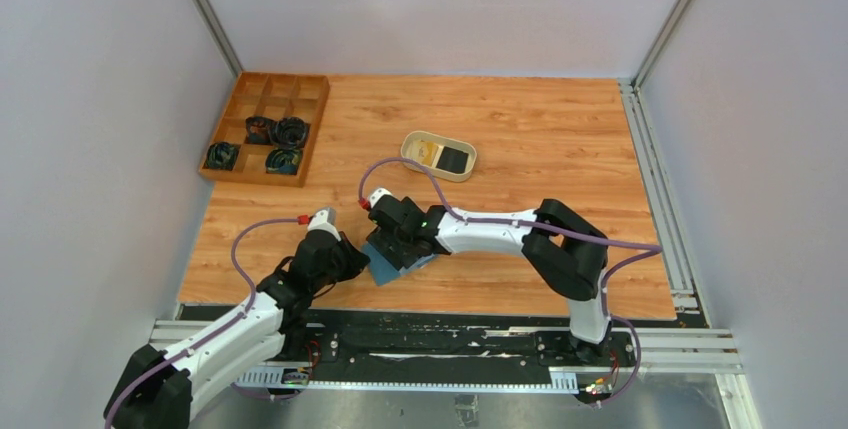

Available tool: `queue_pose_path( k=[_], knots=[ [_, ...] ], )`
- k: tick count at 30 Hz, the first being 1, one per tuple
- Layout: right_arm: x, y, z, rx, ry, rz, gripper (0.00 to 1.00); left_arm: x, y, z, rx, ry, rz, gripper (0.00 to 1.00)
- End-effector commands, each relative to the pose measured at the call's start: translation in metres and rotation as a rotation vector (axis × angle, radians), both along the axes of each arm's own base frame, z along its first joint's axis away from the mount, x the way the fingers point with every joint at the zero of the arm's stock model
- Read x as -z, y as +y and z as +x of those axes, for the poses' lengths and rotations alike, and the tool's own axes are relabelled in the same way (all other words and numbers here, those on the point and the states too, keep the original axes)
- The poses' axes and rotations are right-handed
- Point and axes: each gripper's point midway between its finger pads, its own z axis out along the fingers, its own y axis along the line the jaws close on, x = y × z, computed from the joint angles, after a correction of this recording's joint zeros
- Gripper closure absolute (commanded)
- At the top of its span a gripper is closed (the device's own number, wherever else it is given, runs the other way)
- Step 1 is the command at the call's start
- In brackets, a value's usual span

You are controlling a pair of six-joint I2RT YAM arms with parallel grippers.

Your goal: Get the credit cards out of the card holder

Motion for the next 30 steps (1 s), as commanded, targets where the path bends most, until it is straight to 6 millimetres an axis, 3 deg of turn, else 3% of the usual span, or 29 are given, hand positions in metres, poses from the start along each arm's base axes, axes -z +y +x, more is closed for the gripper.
queue_pose_path(
  k=[1,12,22,30],
  knots=[
    [0.033,-0.019,-0.028,-0.023,0.178,-0.023,0.18,0.007,0.003,-0.005,0.016,0.025,0.027,1.00],
    [0.028,-0.013,-0.038,-0.052,0.246,0.058,0.46,0.009,0.005,-0.006,0.012,0.028,0.032,1.00],
    [0.009,-0.025,-0.032,-0.037,0.199,0.065,0.47,0.010,0.005,-0.007,0.013,0.030,0.033,1.00],
    [-0.005,-0.018,-0.039,-0.072,0.224,0.139,0.53,0.010,0.005,-0.007,0.012,0.030,0.031,1.00]
  ],
)
